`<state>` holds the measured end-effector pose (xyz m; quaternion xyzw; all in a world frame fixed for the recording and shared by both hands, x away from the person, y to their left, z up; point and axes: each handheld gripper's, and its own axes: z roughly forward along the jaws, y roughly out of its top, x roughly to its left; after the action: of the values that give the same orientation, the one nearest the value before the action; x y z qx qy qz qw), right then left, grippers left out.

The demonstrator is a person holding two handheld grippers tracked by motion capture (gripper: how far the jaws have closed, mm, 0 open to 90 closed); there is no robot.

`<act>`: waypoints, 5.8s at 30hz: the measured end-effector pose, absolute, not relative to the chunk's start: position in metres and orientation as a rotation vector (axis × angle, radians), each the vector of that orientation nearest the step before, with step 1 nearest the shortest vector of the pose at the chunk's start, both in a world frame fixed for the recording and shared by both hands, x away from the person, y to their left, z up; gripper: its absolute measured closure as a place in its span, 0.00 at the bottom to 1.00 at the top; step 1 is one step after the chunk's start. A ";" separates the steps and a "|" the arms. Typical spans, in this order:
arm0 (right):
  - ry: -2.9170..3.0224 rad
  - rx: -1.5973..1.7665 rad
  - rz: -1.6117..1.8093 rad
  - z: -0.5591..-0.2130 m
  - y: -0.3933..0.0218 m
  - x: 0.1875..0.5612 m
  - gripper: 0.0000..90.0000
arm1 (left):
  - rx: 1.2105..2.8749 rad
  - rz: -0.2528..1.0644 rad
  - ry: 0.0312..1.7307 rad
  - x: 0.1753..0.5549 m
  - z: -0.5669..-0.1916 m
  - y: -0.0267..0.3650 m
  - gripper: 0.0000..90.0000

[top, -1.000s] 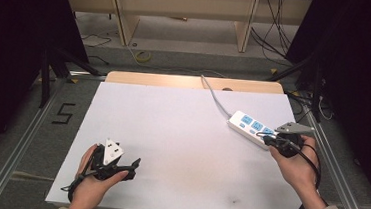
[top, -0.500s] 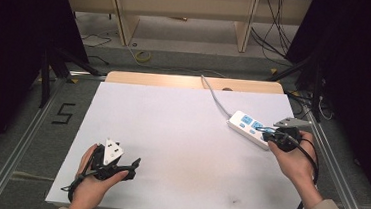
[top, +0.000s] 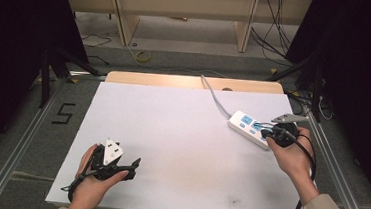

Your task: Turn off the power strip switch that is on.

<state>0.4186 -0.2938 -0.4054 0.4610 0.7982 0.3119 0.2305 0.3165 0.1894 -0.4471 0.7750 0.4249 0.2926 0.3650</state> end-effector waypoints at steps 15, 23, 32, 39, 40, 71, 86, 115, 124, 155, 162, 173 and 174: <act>2.204 1.298 0.845 -0.407 -0.292 0.432 1.00 | 1.993 0.752 1.093 0.317 -0.447 0.189 0.17; 2.212 1.321 0.832 -0.410 -0.290 0.440 1.00 | 1.997 0.748 1.093 0.317 -0.447 0.189 0.17; 2.219 1.341 0.819 -0.413 -0.290 0.449 1.00 | 1.998 0.748 1.090 0.317 -0.447 0.189 0.17; 2.234 1.361 0.805 -0.416 -0.289 0.454 1.00 | 1.997 0.747 1.088 0.316 -0.447 0.188 0.17; 2.237 1.364 0.801 -0.416 -0.289 0.455 1.00 | 1.997 0.747 1.087 0.316 -0.447 0.188 0.17; 2.294 1.425 0.752 -0.435 -0.285 0.488 1.00 | 1.997 0.738 1.093 0.317 -0.448 0.189 0.17; 2.321 1.436 0.722 -0.441 -0.282 0.492 1.00 | 1.998 0.740 1.092 0.317 -0.448 0.189 0.17; 2.432 1.402 0.485 -0.433 -0.267 0.506 1.00 | 2.000 0.740 1.092 0.317 -0.448 0.188 0.17; 2.460 1.409 0.435 -0.431 -0.264 0.511 1.00 | 2.002 0.738 1.090 0.317 -0.448 0.188 0.17; 2.467 1.398 0.335 -0.431 -0.257 0.512 1.00 | 2.004 0.736 1.080 0.317 -0.448 0.185 0.17; 2.458 1.392 0.339 -0.432 -0.257 0.511 1.00 | 2.005 0.737 1.080 0.317 -0.448 0.185 0.17; 2.449 1.405 0.372 -0.432 -0.260 0.510 1.00 | 2.003 0.736 1.081 0.318 -0.448 0.185 0.17; 2.449 1.403 0.372 -0.432 -0.260 0.510 1.00 | 2.004 0.735 1.082 0.318 -0.448 0.185 0.17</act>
<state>0.5097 -0.2600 -0.4318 0.4875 0.8509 0.1291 0.1469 0.3179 0.1852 -0.4483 0.7795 0.4208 0.2859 0.3655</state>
